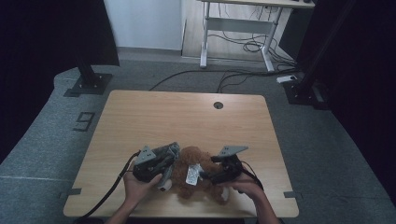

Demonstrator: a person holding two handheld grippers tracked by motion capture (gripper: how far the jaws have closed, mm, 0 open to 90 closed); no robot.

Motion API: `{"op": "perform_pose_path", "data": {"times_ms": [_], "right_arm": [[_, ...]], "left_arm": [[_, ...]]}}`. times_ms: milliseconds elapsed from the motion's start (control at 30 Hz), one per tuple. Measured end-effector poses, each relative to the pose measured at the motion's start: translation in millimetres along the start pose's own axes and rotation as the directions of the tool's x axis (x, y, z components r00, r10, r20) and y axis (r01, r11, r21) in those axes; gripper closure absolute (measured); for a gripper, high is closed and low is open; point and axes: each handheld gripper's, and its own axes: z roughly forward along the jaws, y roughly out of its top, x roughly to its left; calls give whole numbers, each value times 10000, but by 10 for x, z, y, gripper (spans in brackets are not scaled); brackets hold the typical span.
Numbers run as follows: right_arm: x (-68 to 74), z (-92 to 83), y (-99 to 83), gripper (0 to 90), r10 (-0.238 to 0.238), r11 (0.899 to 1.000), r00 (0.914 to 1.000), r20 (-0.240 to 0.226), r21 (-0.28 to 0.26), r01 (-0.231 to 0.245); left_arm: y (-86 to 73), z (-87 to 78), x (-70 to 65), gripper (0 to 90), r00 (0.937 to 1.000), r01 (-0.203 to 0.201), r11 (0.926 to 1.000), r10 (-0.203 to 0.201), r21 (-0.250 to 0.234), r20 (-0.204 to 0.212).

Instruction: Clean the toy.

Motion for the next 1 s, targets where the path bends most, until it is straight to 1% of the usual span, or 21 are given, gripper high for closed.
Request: {"op": "perform_pose_path", "data": {"times_ms": [33,67,100,133,167,200,233,300,367,467,533,567,600,667,700,767,800,833,933,967,1000], "right_arm": [[50,49,-64,129,-305,9990,9995,80,316,302],[90,100,-102,119,-486,9974,9985,262,554,471],[116,145,-127,127,-578,9964,9972,484,643,546],[125,172,-140,159,-547,9971,9965,630,572,511],[125,182,-145,225,-648,9968,9953,717,508,613],[122,180,-145,311,-755,9963,9941,774,461,721],[114,170,-143,388,-890,9959,9914,956,241,871],[107,181,-147,473,-1096,9939,9860,1258,14,1103],[75,194,-150,505,-1036,9940,9837,1468,-202,1077],[-6,206,-143,538,-825,9945,9800,1812,-492,928],[-81,217,-117,551,-775,9937,9743,2116,-626,926],[-120,218,-101,556,-801,9930,9683,2364,-658,982],[-161,217,-86,562,-897,9915,9583,2714,-664,1116],[-253,214,-47,573,-947,9892,9358,3395,-738,1269],[-302,213,-33,574,-1046,9867,9283,3568,-794,1416],[-366,209,-25,574,-1156,9828,9301,3486,-955,1580],[-378,210,-34,573,-1280,9800,9294,3461,-999,1721],[-371,205,-46,569,-1417,9775,9312,3358,-1012,1852],[-272,184,-79,551,-1874,9668,9211,3413,-1019,2345],[-244,176,-94,546,-2033,9629,9191,3375,-1011,2501],[-209,166,-115,541,-2218,9578,9148,3376,-1003,2693]], "left_arm": [[-2,0,-6,765,10000,-22,10000,22,-10,13],[-6,2,-10,765,10000,-50,10000,50,-28,11],[-9,7,-13,765,10000,-54,10000,54,-54,-14],[-10,12,-13,765,10000,-42,10000,41,-69,-36],[-9,17,-10,765,10000,-22,10000,22,-92,-45],[-6,28,-2,765,10000,18,9999,-18,-150,-55],[0,40,9,765,9999,66,9998,-68,-184,-76],[24,71,42,764,9999,156,9996,-158,-217,-71],[68,114,67,764,9998,141,9997,-145,-221,-145],[164,179,121,760,9997,144,9991,-152,-395,-205],[242,228,166,758,9994,317,9979,-325,-569,-130],[282,256,185,759,9993,351,9976,-356,-598,-67],[321,286,196,758,9992,391,9971,-393,-653,-24],[400,347,197,758,9995,297,9972,-302,-682,-62],[436,373,202,757,9996,278,9975,-284,-645,-78],[486,401,209,756,9996,255,9978,-261,-611,-102],[508,392,213,756,9993,379,9968,-379,-699,6],[525,378,208,756,9994,356,9969,-353,-699,42],[577,325,175,754,9997,227,9963,-224,-827,53],[606,306,172,753,9999,163,9961,-164,-869,-11],[647,286,182,753,9998,131,9956,-141,-931,-104]]}}
